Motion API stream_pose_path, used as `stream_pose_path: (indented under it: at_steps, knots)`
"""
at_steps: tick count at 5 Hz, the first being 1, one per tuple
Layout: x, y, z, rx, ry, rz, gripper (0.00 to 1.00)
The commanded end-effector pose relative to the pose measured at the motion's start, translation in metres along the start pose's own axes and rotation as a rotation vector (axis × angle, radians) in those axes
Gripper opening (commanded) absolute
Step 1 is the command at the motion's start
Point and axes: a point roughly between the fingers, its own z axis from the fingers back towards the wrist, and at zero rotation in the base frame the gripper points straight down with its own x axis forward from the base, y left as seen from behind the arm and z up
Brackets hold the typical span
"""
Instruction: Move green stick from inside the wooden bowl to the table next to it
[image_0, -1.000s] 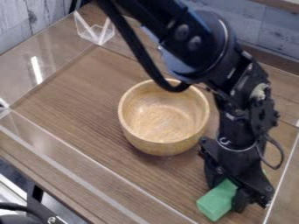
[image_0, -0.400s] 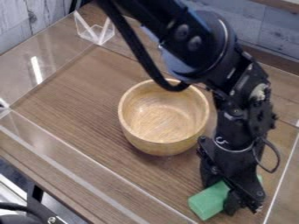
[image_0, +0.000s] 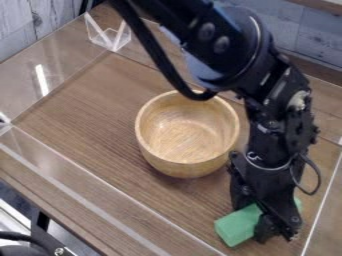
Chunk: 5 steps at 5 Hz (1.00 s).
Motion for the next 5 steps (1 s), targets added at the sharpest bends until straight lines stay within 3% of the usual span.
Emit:
stream_pose_path:
  at_steps: [1,5]
  knots:
    - [0.0136,0.0019,0.0166,0.012,-0.076,-0.034,0.0]
    - [0.0136,0.0056,0.0126,0.025,-0.087,-0.076,0.0]
